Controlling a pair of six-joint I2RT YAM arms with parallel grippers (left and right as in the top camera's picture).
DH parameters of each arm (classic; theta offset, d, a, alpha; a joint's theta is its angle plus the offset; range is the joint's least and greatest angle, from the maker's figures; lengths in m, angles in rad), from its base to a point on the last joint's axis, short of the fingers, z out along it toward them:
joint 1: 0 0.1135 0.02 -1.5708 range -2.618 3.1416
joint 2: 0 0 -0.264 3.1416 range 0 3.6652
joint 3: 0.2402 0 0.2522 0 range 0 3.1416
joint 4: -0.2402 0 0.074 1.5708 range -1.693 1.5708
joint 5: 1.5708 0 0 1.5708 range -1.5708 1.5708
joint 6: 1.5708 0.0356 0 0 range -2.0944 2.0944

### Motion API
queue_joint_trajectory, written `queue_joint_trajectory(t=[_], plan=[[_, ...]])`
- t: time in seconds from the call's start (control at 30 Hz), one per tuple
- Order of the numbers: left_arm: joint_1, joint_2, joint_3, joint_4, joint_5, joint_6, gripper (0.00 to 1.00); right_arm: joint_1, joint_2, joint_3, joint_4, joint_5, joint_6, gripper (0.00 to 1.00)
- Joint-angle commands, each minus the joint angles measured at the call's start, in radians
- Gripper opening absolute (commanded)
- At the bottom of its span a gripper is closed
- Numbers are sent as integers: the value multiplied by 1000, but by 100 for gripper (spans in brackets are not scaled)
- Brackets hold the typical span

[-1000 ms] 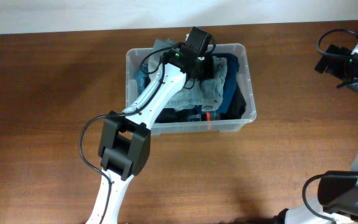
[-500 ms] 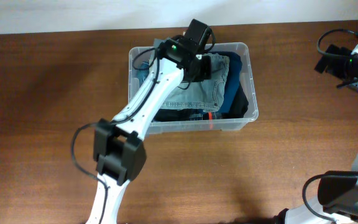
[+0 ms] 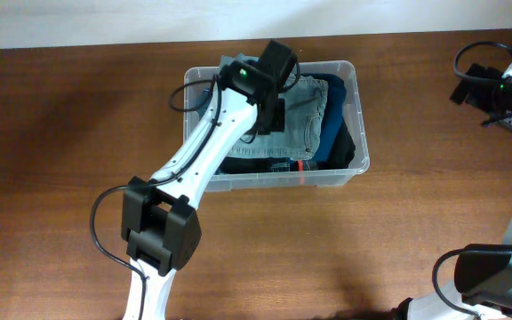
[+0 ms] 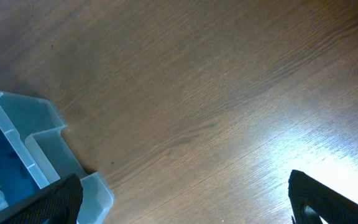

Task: Pack container
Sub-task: 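Press and spread the light-wash jeans flat with the left gripper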

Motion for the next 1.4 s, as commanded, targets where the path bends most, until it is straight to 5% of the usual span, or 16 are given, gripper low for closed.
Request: queue_joint_trajectory(t=[0.0,0.23,0.5,0.7,1.0,1.37], plan=[[2,3,-116,63,-21,20,0,-3,1,-3,1,12,0,98],[5,3,-349,293,-5,19,1,-3,1,-3,1,12,0,99],[6,-124,-266,243,-19,33,1,-3,1,-3,1,12,0,98],[13,-288,-233,288,-228,32,1,-3,1,-3,1,12,0,98],[86,-282,-233,397,-293,32,0,-3,1,-3,1,12,0,98],[213,-97,-233,560,73,39,0,-3,1,-3,1,12,0,98]])
